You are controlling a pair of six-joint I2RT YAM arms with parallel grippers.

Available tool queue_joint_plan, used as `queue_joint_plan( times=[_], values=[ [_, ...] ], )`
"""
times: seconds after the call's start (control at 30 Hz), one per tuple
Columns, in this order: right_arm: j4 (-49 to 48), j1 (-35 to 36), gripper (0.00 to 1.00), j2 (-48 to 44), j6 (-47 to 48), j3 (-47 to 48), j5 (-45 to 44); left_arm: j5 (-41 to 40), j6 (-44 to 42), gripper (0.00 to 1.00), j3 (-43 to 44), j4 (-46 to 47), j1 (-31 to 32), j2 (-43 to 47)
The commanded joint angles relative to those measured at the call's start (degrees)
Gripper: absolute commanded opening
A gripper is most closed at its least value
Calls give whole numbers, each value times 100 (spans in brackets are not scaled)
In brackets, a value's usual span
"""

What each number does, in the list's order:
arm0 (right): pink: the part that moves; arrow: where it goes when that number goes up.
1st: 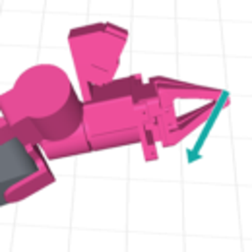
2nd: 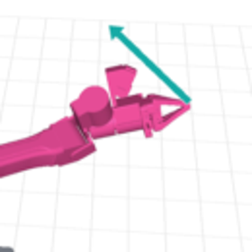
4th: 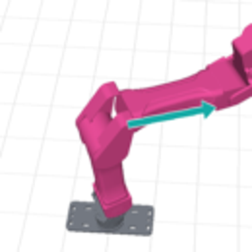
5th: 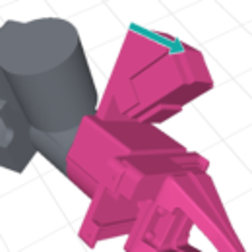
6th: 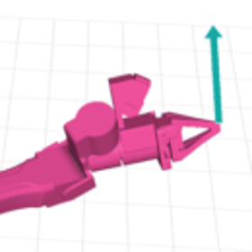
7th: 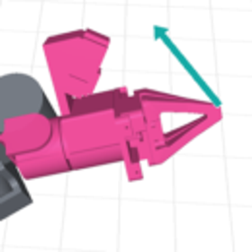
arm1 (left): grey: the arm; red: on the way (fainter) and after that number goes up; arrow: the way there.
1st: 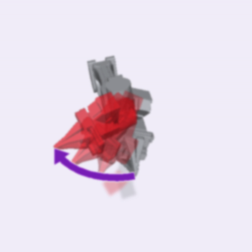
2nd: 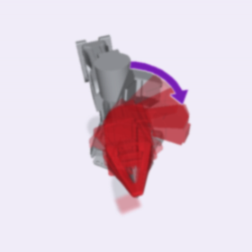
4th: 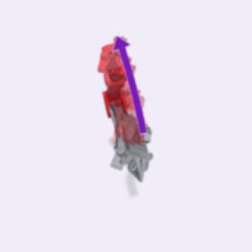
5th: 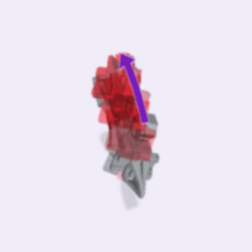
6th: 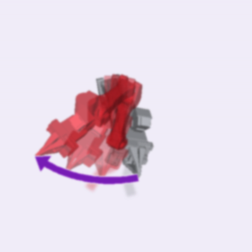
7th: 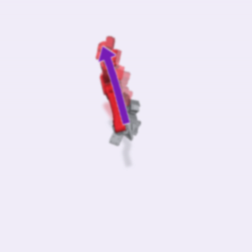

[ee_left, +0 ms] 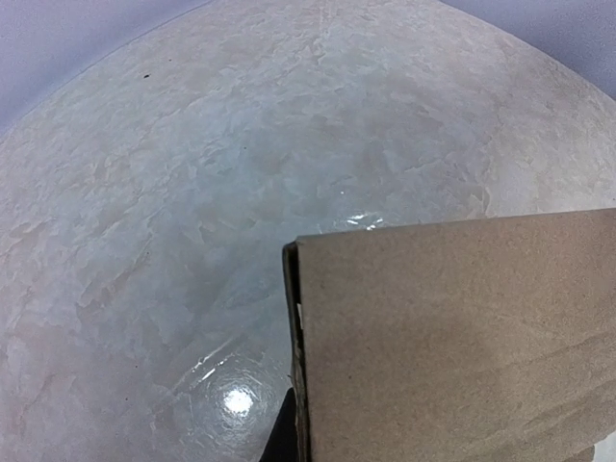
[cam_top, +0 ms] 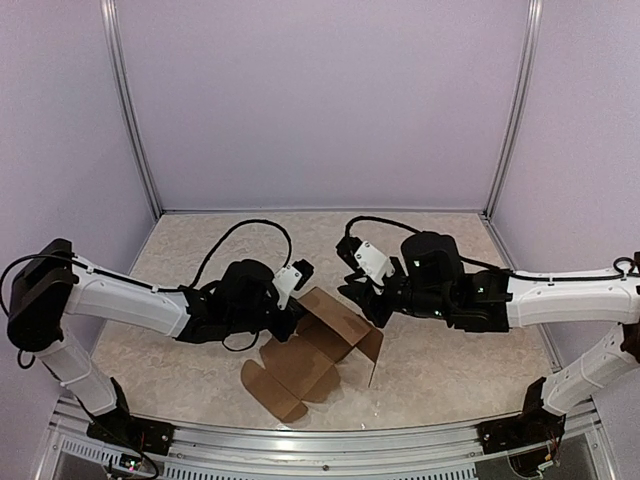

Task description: Fold the paper box

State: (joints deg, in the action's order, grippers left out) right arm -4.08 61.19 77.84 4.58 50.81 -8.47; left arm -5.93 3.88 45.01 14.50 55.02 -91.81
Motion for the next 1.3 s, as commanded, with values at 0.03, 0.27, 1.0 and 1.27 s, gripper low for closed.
queue_joint_plan(
  times=[0.03, 0.27, 1.0, 1.27],
  values=[
    [-342, -349, 0, 212, -689, -72, 725, 215, -362, 0, 306, 99, -19, -317],
    [-1254, -742, 0, 560, -1217, -384, 829, 302, -739, 0, 546, 199, -35, -695],
    [-2738, -843, 0, 2099, -1523, -278, 1072, 280, -218, 3, 652, 958, 11, -1554],
    [-2686, -842, 0, 2427, -1690, -265, 1075, 168, -111, 13, 535, 1094, 77, -1621]
  ],
)
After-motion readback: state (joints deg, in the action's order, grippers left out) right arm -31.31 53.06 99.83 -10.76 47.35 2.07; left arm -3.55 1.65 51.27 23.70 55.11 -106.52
